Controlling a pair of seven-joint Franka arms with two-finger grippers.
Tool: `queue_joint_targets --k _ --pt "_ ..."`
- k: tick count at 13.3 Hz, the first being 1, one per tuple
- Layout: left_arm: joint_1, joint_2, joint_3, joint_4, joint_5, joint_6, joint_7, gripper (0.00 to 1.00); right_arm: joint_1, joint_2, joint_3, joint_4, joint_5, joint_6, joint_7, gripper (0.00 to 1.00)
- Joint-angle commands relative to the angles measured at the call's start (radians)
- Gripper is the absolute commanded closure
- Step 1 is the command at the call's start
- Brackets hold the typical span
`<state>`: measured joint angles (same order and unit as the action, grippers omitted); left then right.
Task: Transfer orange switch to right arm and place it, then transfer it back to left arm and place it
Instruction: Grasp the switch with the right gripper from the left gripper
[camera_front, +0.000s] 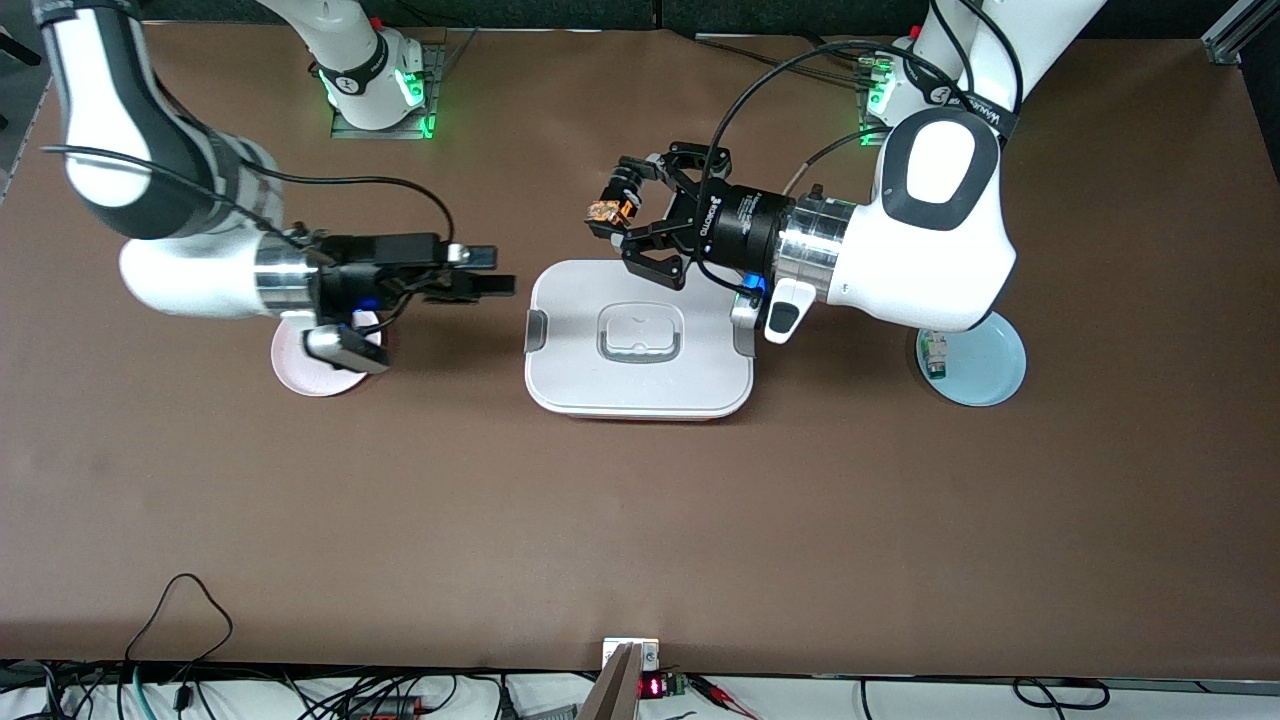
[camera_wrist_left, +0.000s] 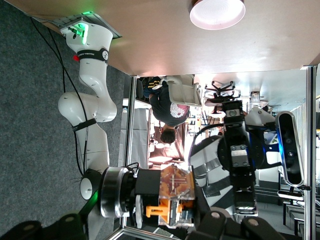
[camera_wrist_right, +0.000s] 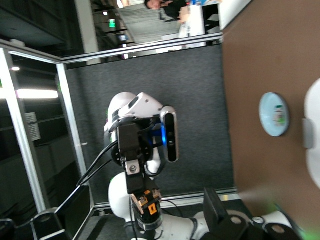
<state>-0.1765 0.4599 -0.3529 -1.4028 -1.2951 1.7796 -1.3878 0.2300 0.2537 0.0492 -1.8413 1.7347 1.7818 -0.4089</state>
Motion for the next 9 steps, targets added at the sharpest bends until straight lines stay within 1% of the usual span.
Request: queue_joint_targets --k 1,5,7,9 --pt "-0.008 0.008 0.005 0.016 -0.03 0.006 0.001 1.0 0.02 -0.034 0.012 -0.082 0.132 -0.001 -0.112 0.0" --pt "-0.005 0.008 0.005 0.016 -0.03 0.006 0.001 1.0 0.025 -0.039 0.014 -0.133 0.154 -0.064 -0.194 0.0" --pt "-0.001 0.006 0.005 0.016 -0.03 0.004 0.001 1.0 0.031 -0.047 0.014 -0.186 0.216 -0.137 -0.255 0.0" --pt "-0.001 0.006 0.006 0.016 -0.03 0.004 0.001 1.0 0.035 -0.063 0.033 -0.202 0.239 -0.144 -0.261 0.0"
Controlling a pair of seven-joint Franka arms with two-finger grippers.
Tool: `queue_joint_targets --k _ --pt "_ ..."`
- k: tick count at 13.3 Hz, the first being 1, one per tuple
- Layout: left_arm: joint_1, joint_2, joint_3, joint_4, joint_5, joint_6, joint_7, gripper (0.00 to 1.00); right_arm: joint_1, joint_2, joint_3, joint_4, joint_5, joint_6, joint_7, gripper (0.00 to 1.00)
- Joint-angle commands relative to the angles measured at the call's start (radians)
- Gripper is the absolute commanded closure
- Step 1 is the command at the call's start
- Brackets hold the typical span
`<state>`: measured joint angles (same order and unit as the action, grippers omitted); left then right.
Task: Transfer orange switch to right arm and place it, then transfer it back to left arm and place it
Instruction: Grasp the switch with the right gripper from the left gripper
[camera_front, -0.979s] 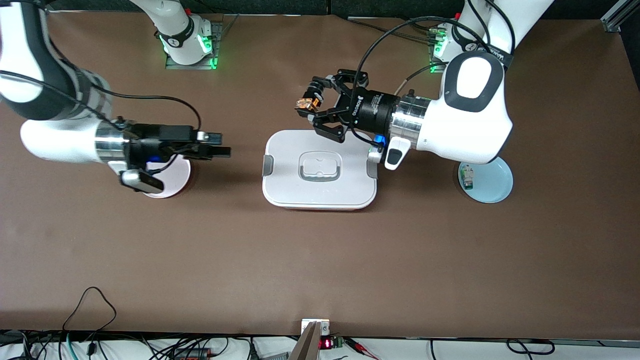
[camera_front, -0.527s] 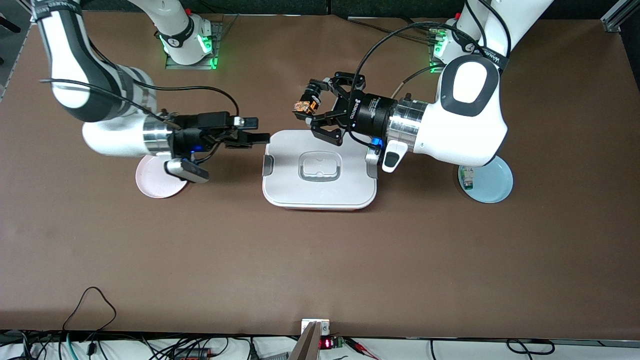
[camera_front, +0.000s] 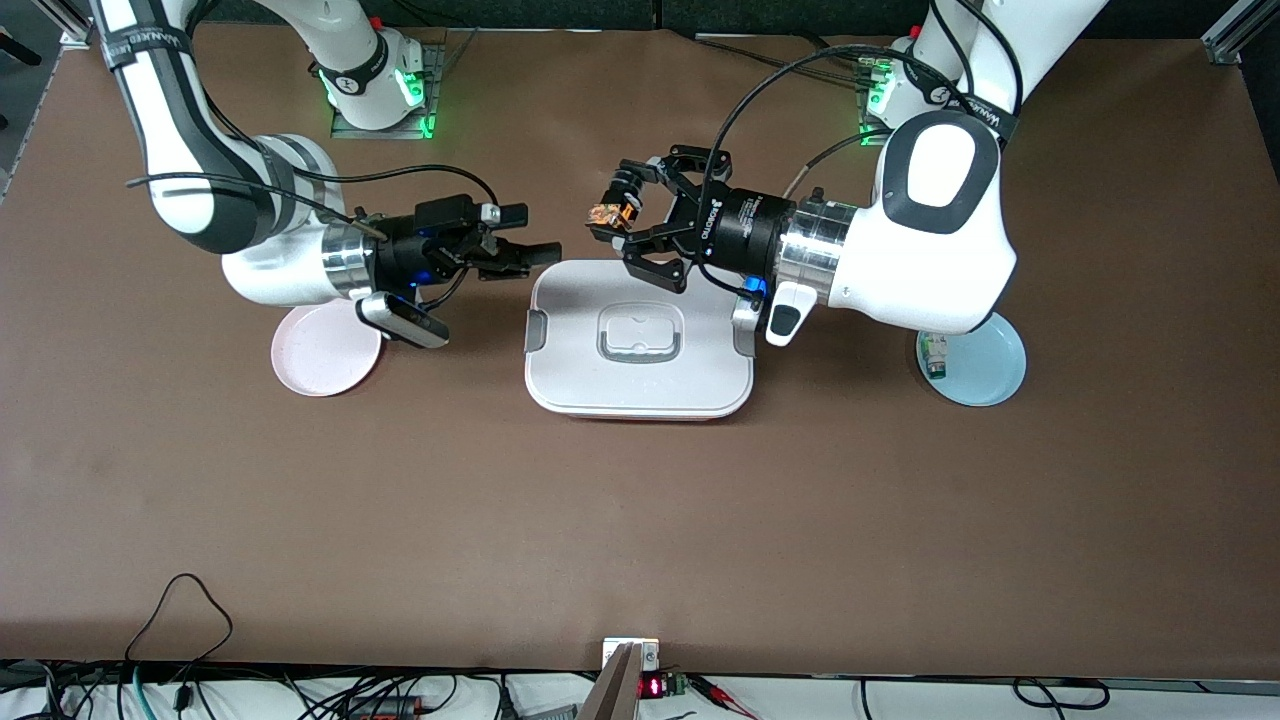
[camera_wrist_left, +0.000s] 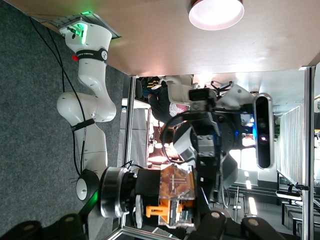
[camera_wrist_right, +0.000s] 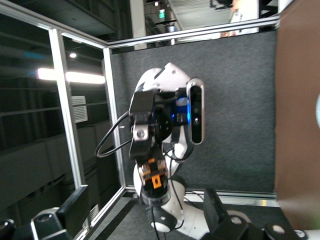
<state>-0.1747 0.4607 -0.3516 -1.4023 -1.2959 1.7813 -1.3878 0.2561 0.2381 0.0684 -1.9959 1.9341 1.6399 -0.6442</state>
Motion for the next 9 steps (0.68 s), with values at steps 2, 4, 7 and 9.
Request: queue_joint_targets --k 2,4,7,9 --pt "0.0 0.006 0.005 0.016 -0.029 0.001 0.001 1.0 0.011 -0.046 0.054 -0.047 0.11 0.015 -0.04 0.0" --pt "0.001 0.006 0.005 0.016 -0.029 0.001 0.001 1.0 0.014 -0.046 0.082 -0.041 0.129 0.067 -0.052 0.0" --pt "0.001 0.006 0.005 0.016 -0.029 0.001 0.001 1.0 0.017 -0.034 0.085 -0.035 0.158 0.07 -0.054 0.0" --pt "0.001 0.006 0.005 0.016 -0.029 0.001 0.001 1.0 0.017 -0.028 0.096 -0.023 0.175 0.089 -0.054 0.0"
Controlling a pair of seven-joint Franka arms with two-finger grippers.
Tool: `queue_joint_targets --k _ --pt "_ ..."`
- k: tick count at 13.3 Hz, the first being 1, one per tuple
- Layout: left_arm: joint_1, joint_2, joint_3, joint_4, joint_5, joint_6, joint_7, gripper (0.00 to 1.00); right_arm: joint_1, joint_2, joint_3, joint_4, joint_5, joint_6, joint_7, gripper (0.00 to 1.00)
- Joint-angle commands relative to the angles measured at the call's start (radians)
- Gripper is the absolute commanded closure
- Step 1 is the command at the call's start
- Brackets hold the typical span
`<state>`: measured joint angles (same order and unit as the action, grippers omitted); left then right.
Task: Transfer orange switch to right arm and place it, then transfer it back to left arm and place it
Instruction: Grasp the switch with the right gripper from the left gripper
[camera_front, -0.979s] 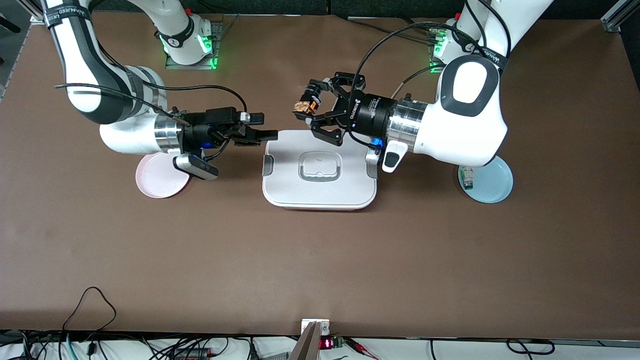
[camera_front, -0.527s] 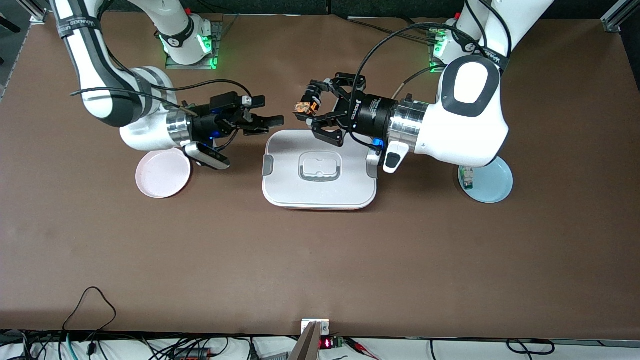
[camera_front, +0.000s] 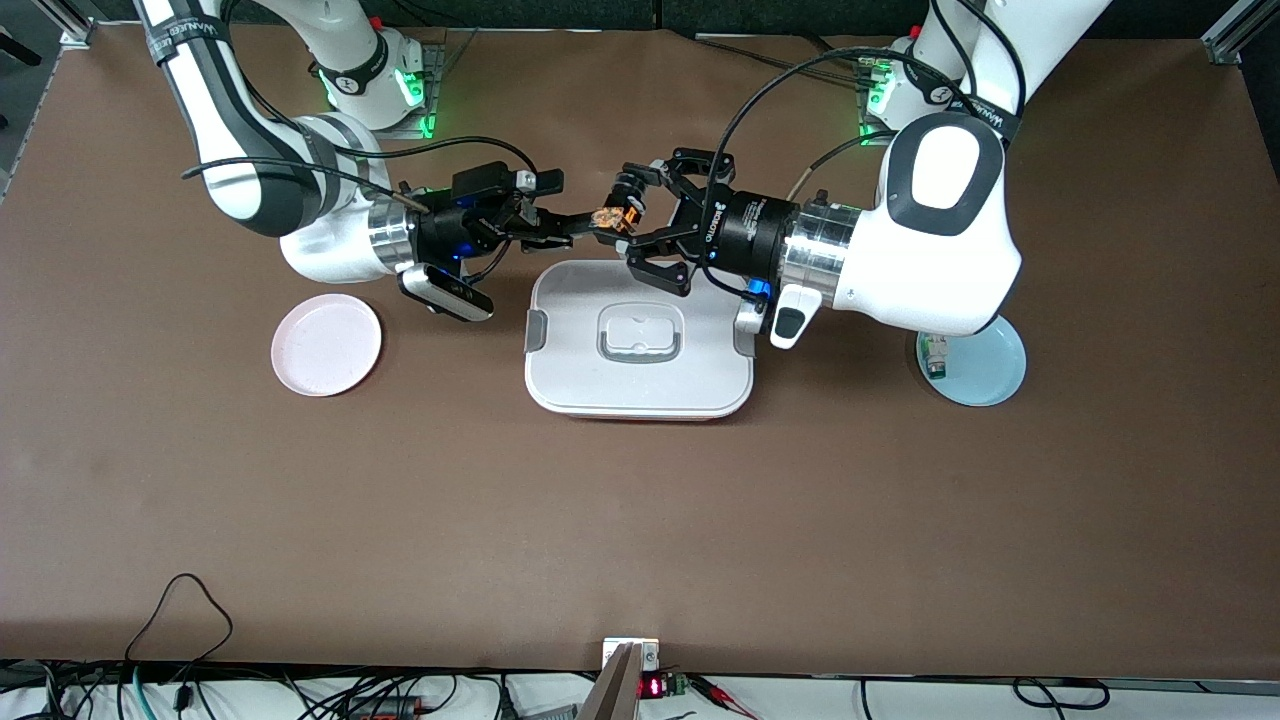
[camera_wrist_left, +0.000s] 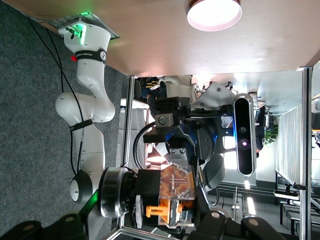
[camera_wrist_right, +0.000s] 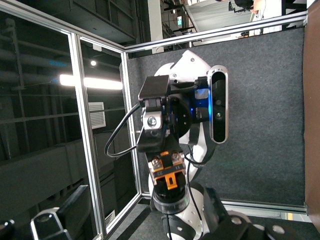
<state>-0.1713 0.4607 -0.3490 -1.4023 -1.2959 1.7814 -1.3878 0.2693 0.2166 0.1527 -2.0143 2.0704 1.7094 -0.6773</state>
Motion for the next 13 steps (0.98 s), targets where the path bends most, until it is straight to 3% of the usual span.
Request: queue_joint_targets --k 1,7,10,13 --pt "-0.002 0.006 0.002 0.016 -0.029 0.001 0.003 1.0 0.004 -0.002 0.018 -0.001 0.051 0.022 -0.025 0.0" --pt "-0.004 0.006 0.002 0.016 -0.028 0.001 0.003 1.0 0.031 0.032 0.018 0.034 0.053 0.091 -0.087 0.0" --pt "-0.004 0.006 0.002 0.016 -0.029 0.001 0.003 1.0 0.065 0.037 0.018 0.042 0.115 0.093 -0.103 0.01" --pt "-0.004 0.006 0.002 0.016 -0.029 0.001 0.003 1.0 0.065 0.033 0.018 0.042 0.115 0.093 -0.107 0.03"
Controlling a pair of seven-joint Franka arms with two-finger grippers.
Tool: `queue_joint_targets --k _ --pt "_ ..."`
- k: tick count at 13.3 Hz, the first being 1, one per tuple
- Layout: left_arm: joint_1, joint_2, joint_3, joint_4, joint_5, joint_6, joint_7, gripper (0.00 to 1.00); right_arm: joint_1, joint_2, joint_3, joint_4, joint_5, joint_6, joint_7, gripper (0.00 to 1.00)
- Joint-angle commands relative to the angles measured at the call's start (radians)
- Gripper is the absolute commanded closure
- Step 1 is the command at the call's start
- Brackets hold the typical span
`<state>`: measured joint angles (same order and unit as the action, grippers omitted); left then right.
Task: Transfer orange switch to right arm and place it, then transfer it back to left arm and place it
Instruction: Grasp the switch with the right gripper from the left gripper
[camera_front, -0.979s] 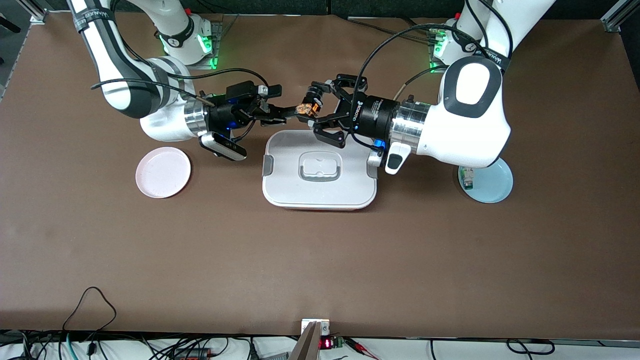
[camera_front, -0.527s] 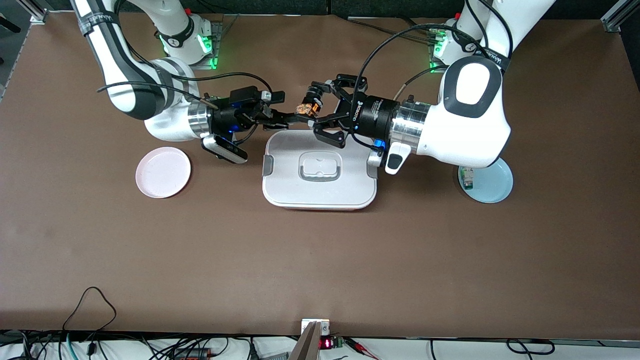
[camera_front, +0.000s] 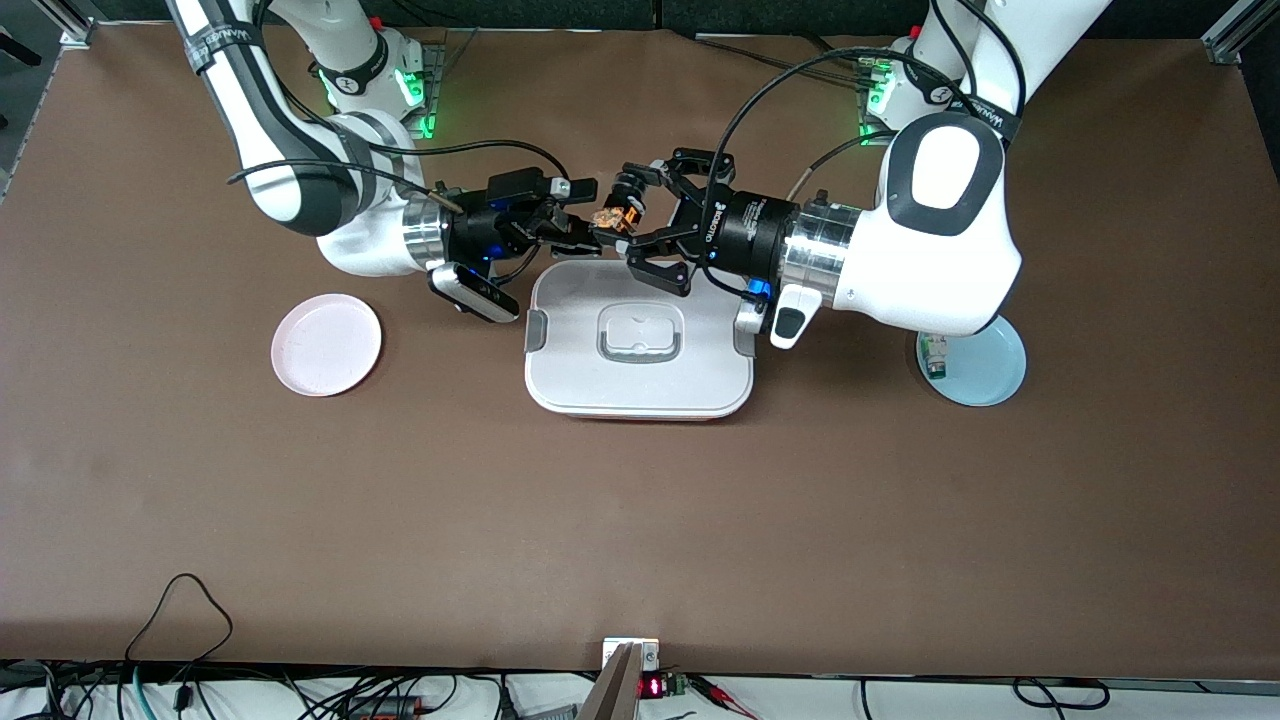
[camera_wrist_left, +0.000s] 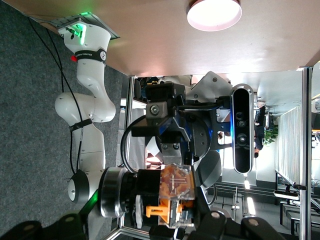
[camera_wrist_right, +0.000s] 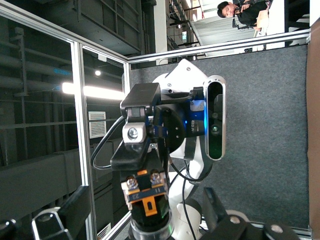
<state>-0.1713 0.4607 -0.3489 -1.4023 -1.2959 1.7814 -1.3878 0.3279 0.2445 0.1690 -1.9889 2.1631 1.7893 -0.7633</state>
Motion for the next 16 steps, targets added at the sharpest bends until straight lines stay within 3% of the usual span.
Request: queue_joint_targets --k 1,2,5,7,9,14,15,16 --pt "-0.004 0.006 0.002 0.016 -0.029 0.001 0.003 1.0 0.006 0.006 0.001 0.018 0.023 0.016 -0.027 0.05" --pt "-0.004 0.006 0.002 0.016 -0.028 0.001 0.003 1.0 0.005 0.004 0.001 0.016 0.021 0.016 -0.048 0.1" --pt "-0.004 0.006 0.002 0.016 -0.028 0.001 0.003 1.0 0.005 0.004 0.001 0.016 0.018 0.018 -0.131 0.51" --pt "-0.004 0.006 0.002 0.016 -0.028 0.001 0.003 1.0 0.002 0.001 0.001 0.018 0.011 0.016 -0.134 0.69" --pt "-0.004 0.006 0.002 0.016 -0.028 0.001 0.003 1.0 0.0 0.001 0.001 0.018 0.012 0.016 -0.158 0.74" --pt "-0.004 0.006 0.002 0.016 -0.029 0.001 -0.002 0.97 0.0 0.001 0.001 0.018 0.021 0.018 -0.168 0.76" --pt "-0.004 0.007 0.002 0.016 -0.029 0.001 -0.025 0.8 0.0 0.001 0.001 0.018 0.021 0.018 -0.168 0.76" --pt "-0.005 0.006 0.005 0.017 -0.02 0.0 -0.026 0.33 0.0 0.001 0.001 0.016 0.021 0.019 -0.168 0.77"
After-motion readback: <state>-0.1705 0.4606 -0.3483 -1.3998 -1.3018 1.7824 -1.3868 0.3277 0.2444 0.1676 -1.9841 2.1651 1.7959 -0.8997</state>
